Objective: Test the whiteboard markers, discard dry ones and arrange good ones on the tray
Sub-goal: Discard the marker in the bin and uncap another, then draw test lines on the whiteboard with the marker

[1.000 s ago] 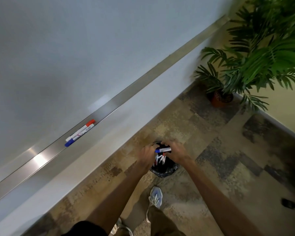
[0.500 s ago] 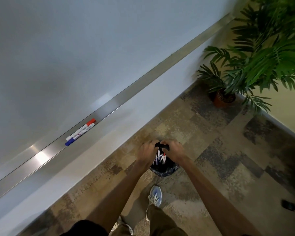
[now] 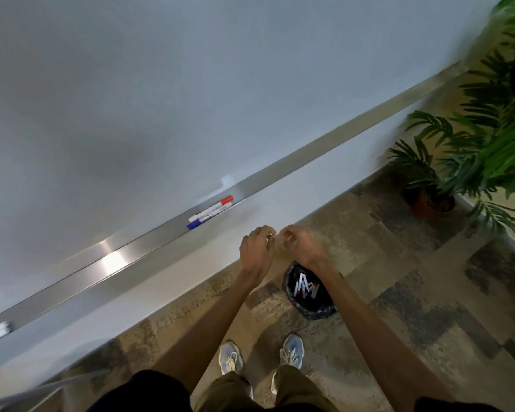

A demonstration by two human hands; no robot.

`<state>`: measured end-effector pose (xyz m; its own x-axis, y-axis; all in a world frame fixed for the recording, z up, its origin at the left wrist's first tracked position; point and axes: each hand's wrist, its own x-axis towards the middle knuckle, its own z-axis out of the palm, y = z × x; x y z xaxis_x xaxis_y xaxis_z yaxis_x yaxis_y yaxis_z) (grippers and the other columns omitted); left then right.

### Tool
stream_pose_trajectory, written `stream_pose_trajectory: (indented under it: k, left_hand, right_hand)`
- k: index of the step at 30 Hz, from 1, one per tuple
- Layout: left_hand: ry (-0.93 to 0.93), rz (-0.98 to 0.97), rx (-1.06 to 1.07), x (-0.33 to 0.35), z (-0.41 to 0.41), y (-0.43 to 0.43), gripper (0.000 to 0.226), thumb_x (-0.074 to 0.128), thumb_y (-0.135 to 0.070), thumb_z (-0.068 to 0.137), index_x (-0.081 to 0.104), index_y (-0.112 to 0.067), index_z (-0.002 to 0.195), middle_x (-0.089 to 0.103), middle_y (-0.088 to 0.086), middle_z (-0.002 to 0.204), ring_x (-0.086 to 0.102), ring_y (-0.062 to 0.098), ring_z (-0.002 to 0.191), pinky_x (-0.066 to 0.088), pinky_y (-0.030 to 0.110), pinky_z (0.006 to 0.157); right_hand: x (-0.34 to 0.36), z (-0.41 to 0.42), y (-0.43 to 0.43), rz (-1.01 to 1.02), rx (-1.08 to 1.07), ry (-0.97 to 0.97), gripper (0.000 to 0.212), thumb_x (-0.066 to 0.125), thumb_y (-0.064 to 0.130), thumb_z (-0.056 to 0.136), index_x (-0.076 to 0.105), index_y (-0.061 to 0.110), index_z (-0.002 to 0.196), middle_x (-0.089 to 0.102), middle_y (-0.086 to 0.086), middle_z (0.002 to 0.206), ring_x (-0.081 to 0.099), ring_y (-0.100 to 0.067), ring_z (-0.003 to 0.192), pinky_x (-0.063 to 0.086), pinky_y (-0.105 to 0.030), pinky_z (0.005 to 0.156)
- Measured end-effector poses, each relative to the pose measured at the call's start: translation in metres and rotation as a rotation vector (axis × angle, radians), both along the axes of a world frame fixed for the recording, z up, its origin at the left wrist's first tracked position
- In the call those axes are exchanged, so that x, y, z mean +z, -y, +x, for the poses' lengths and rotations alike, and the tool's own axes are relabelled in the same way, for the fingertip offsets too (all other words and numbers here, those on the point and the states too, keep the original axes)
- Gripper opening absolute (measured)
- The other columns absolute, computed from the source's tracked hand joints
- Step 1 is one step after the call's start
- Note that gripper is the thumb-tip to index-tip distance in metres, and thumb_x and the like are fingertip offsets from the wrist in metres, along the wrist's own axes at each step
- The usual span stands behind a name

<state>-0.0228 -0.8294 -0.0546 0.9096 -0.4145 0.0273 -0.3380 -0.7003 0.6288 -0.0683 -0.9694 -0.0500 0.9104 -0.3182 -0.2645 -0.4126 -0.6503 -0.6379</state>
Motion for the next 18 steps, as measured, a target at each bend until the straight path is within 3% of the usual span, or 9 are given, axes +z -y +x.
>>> stream_pose_trajectory:
  k: [6, 10, 14, 18]
  left_hand:
    - [0.054, -0.003, 0.094, 0.022, 0.038, -0.06, 0.025, 0.044, -0.027, 0.103, 0.062, -0.017, 0.117, 0.063, 0.003, 0.125, 0.057, 0.021, 0.112, 0.043, 0.034, 0.1]
    - [0.143, 0.037, 0.141, 0.033, 0.065, -0.1, 0.023, 0.046, -0.022, 0.102, 0.062, -0.016, 0.117, 0.063, 0.005, 0.122, 0.058, 0.025, 0.11, 0.045, 0.038, 0.095]
    - [0.133, 0.193, 0.145, 0.028, 0.091, -0.131, 0.026, 0.045, -0.022, 0.103, 0.058, -0.014, 0.123, 0.06, 0.007, 0.123, 0.055, 0.027, 0.111, 0.041, 0.039, 0.093]
    - [0.059, 0.319, 0.072, 0.018, 0.107, -0.149, 0.029, 0.039, -0.025, 0.105, 0.056, -0.015, 0.126, 0.057, 0.007, 0.127, 0.052, 0.026, 0.116, 0.038, 0.038, 0.096]
  right_hand:
    - [0.023, 0.047, -0.056, -0.032, 0.079, 0.144, 0.021, 0.062, 0.021, 0.095, 0.067, 0.016, 0.114, 0.07, 0.0, 0.111, 0.068, -0.015, 0.092, 0.054, -0.038, 0.088]
    - [0.032, 0.078, -0.085, -0.072, 0.117, 0.185, 0.021, 0.061, 0.024, 0.096, 0.066, 0.016, 0.115, 0.069, -0.001, 0.114, 0.067, -0.018, 0.098, 0.051, -0.035, 0.089]
    - [0.024, 0.104, -0.106, -0.155, 0.206, 0.119, 0.031, 0.063, 0.031, 0.095, 0.06, 0.02, 0.124, 0.063, 0.0, 0.126, 0.055, -0.021, 0.119, 0.045, -0.041, 0.1]
    - [0.016, 0.123, -0.125, -0.291, 0.33, -0.034, 0.051, 0.062, 0.037, 0.095, 0.044, 0.022, 0.141, 0.041, -0.004, 0.151, 0.034, -0.025, 0.14, 0.036, -0.052, 0.108]
